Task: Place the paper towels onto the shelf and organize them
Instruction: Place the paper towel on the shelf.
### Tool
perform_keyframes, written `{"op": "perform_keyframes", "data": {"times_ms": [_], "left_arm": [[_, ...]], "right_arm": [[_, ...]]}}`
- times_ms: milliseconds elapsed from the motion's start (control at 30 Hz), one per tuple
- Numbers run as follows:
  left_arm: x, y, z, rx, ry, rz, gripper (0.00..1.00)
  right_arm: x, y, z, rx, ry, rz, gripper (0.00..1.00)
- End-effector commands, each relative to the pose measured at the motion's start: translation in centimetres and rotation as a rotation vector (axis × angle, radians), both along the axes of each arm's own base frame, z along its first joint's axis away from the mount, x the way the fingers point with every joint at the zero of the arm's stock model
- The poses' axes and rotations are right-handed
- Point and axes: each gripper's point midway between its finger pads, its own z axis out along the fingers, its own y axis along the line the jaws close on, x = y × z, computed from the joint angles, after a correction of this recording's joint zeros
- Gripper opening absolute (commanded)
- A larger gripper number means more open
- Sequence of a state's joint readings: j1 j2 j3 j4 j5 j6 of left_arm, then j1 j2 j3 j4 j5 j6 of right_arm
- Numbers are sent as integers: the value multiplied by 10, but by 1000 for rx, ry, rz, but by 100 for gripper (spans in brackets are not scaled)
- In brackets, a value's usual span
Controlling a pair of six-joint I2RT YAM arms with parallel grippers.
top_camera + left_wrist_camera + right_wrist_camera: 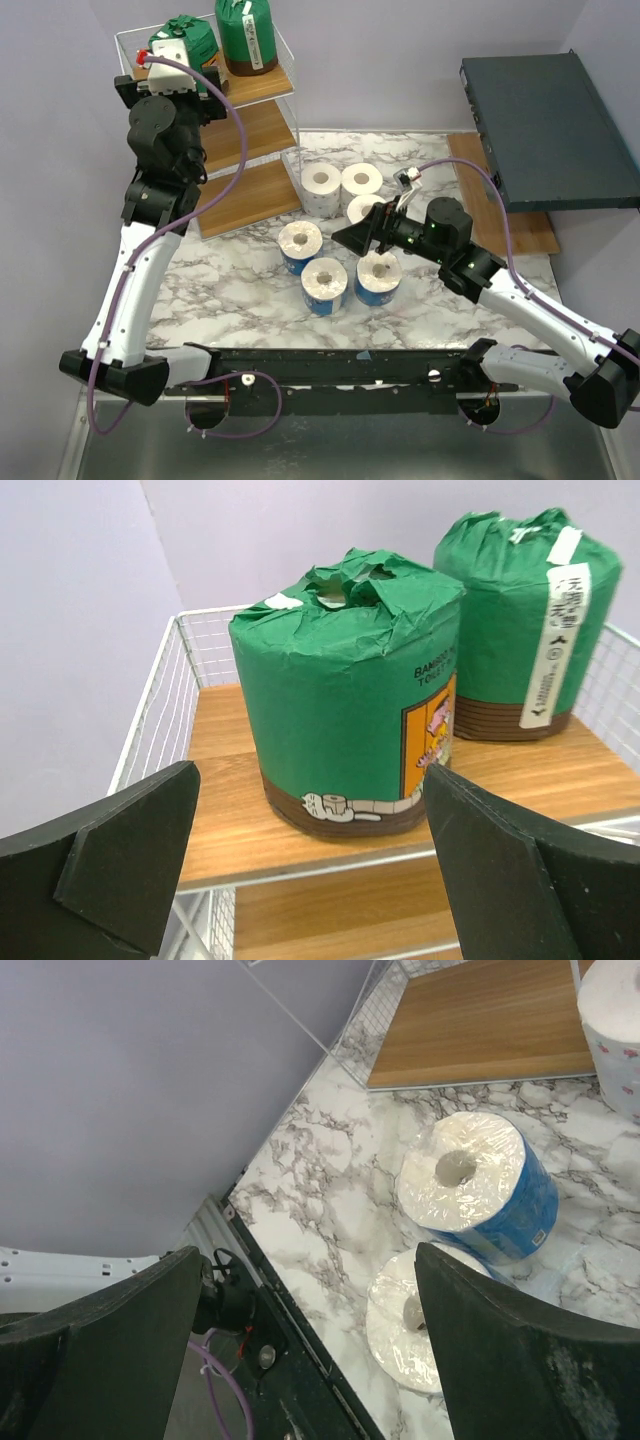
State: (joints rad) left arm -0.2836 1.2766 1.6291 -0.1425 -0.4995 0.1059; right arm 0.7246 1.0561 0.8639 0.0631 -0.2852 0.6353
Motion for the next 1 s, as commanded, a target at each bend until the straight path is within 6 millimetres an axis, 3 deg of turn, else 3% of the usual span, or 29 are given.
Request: {"op": "perform_keyframes", "data": {"times_ms": [0, 67, 233, 300, 500, 667, 967], "left_arm": [[-31, -8, 15, -70, -18, -103, 99], [-35, -6, 11, -75, -1, -98, 97], [-35, -3, 2, -135, 43, -106, 76], [-32, -2, -2, -172, 61, -125, 72], [-18, -5, -12, -271, 97, -207, 75], [-6, -14, -21, -293, 130, -255, 86], [19, -3, -36, -284, 147, -182, 87]], "right_arm": [[-3, -6, -3, -5, 0, -13, 91], [-4, -8, -4, -1, -1, -19, 91], [-6, -11, -6, 0, 1, -26, 90], [-7, -12, -5, 2, -1, -27, 90], [-7, -14, -3, -7, -16, -30, 90], [-6, -15, -3, -22, -31, -35, 91], [-5, -18, -7, -40, -42, -40, 91]]}}
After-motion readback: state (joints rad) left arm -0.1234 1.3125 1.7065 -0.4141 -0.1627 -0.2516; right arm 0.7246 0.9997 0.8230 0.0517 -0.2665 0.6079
